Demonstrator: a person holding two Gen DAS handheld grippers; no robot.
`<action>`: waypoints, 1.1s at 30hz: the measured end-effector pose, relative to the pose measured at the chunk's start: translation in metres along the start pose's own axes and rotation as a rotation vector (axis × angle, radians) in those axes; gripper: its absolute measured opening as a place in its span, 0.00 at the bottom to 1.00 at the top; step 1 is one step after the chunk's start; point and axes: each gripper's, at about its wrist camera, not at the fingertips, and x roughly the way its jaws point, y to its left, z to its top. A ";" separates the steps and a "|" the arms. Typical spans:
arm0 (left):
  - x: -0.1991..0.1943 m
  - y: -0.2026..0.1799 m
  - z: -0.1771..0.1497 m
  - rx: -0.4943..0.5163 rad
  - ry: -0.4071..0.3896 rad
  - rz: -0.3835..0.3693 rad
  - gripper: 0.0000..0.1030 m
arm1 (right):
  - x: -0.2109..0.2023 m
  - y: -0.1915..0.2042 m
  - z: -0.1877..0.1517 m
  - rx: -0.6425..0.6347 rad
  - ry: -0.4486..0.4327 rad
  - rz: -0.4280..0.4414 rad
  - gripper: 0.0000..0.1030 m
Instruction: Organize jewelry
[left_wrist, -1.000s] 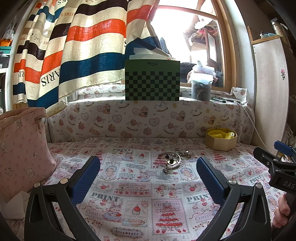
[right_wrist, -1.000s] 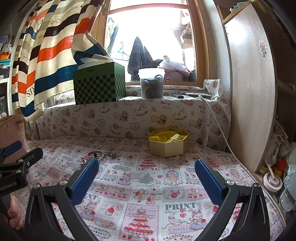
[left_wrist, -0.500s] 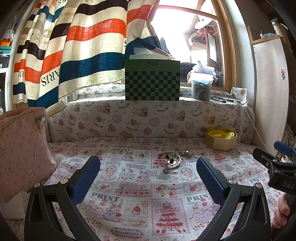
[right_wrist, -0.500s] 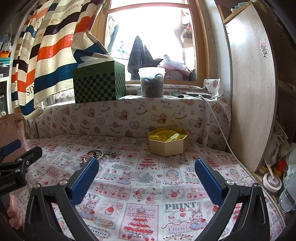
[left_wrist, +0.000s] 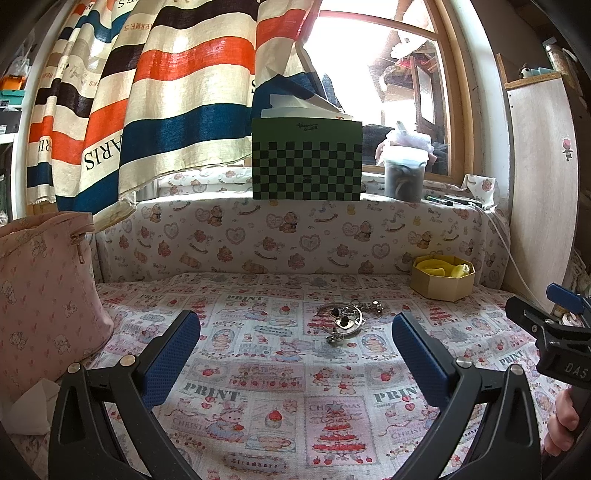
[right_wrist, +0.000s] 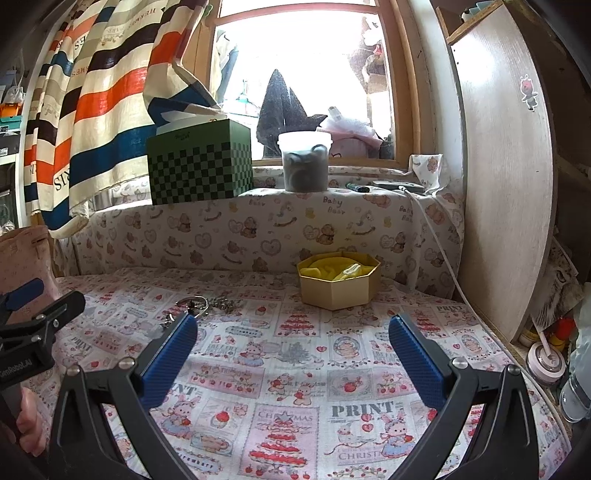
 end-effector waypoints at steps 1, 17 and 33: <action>0.000 0.001 0.000 -0.001 0.001 0.000 1.00 | 0.001 0.000 0.000 0.000 -0.001 -0.001 1.00; 0.002 0.008 0.000 -0.011 -0.003 0.035 1.00 | 0.011 0.000 0.000 0.004 0.050 0.013 1.00; 0.068 0.005 0.099 0.041 0.167 0.041 1.00 | 0.045 -0.015 0.072 -0.018 0.232 0.021 1.00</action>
